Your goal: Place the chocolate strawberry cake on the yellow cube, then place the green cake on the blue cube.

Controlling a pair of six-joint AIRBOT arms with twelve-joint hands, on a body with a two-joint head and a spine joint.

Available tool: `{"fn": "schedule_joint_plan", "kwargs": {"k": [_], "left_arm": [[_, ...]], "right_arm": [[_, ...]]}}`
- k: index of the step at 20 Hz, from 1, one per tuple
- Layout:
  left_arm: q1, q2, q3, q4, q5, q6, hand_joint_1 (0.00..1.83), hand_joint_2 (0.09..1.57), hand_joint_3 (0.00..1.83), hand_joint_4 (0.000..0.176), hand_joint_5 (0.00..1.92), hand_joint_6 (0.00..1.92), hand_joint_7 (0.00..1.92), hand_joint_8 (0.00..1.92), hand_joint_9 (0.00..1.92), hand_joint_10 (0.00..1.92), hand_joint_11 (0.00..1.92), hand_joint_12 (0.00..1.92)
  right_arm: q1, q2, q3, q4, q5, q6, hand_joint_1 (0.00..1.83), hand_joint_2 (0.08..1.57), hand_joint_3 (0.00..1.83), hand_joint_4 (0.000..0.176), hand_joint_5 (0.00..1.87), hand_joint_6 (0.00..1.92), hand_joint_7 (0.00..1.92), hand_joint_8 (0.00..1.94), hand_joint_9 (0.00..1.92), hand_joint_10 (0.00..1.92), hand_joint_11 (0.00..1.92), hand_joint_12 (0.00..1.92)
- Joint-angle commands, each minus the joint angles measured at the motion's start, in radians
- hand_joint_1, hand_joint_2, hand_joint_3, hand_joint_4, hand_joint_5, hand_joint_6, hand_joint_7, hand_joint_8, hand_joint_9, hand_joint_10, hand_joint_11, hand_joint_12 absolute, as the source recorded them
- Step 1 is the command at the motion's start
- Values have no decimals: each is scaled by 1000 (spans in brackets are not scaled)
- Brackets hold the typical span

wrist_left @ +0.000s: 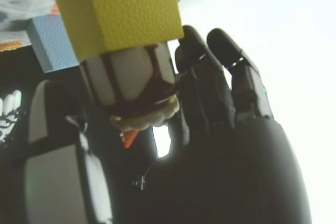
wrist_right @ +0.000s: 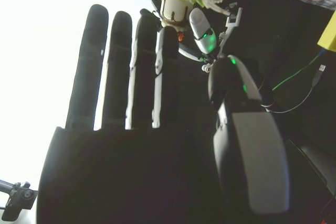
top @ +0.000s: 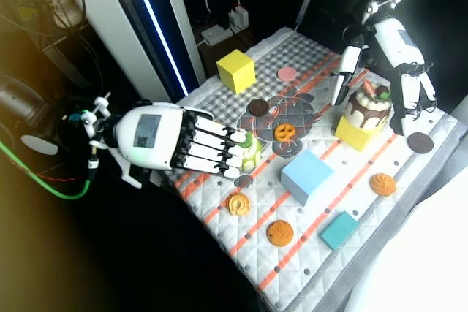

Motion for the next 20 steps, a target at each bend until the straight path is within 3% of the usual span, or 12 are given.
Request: {"fn": "schedule_joint_plan", "kwargs": {"k": [1, 5, 6, 8, 10, 11, 13, 14, 15, 16, 18, 20], "left_arm": [[-2, 12, -6, 20, -118, -4, 768, 859, 0, 176, 7, 0, 352, 3, 415, 52, 0, 1086], [10, 38, -42, 28, -161, -4, 669, 844, 0, 176, 0, 0, 177, 0, 260, 0, 0, 866], [23, 53, -66, 28, -199, -4, 646, 842, 0, 176, 0, 0, 140, 0, 221, 0, 0, 792], [75, 101, -144, 27, -334, -5, 683, 847, 0, 176, 0, 0, 138, 3, 221, 3, 0, 804], [119, 137, -205, 29, -426, -6, 681, 855, 0, 176, 0, 0, 116, 1, 203, 4, 0, 809], [159, 172, -258, 38, -497, -10, 640, 857, 1, 176, 0, 0, 81, 9, 157, 16, 0, 599], [224, 227, -335, 61, -605, -56, 636, 839, 0, 176, 0, 0, 6, 2, 46, 7, 0, 179], [250, 244, -360, 75, -647, -91, 684, 832, 0, 176, 0, 0, 28, 4, 33, 2, 0, 77], [294, 269, -391, 95, -701, -153, 631, 830, 0, 176, 0, 0, 5, 0, 6, 0, 0, 15], [328, 289, -417, 110, -742, -195, 615, 829, 0, 176, 0, 0, 0, 0, 0, 0, 0, 2], [384, 323, -465, 130, -806, -224, 633, 815, 0, 143, 0, 0, 0, 0, 0, 0, 0, 0], [419, 345, -500, 150, -841, -224, 675, 810, 0, 154, 0, 0, 1, 0, 35, 13, 14, 7]], "right_arm": [[3, 1, 0, 13, 123, 8, 466, 1305, 1, 44, 602, 0, 675, 0, 623, 0, 549, 120], [3, 1, 2, 14, 124, 8, 455, 1284, 0, 40, 595, 2, 666, 1, 626, 3, 560, 125], [4, 1, 4, 15, 125, 8, 452, 1271, 0, 26, 595, 1, 664, 0, 631, 4, 560, 125], [13, -4, 9, 21, 131, 8, 461, 1244, 0, 4, 584, 0, 656, 0, 639, 5, 558, 127], [19, -11, 15, 25, 131, 8, 526, 1180, 0, 0, 531, 0, 586, 0, 574, 0, 469, 175], [22, -14, 16, 26, 131, 8, 590, 1143, 0, 0, 513, 0, 580, 0, 577, 2, 422, 345], [24, -17, 16, 26, 127, 9, 658, 1085, 0, 13, 447, 0, 554, 5, 567, 6, 243, 765], [24, -20, 17, 27, 123, 9, 699, 1048, 1, 62, 376, 0, 484, 0, 492, 0, 105, 884], [29, -27, 20, 28, 114, 9, 743, 1026, 0, 52, 365, 0, 460, 0, 465, 0, 48, 960], [36, -33, 23, 27, 103, 9, 783, 1014, 0, 44, 364, 0, 457, 0, 462, 0, 17, 1017], [53, -46, 35, 21, 70, 9, 846, 988, 0, 73, 344, 1, 478, 2, 475, 2, 65, 924], [83, -67, 54, 7, 19, 9, 907, 975, 0, 87, 330, 0, 464, 0, 464, 0, 82, 857]]}}
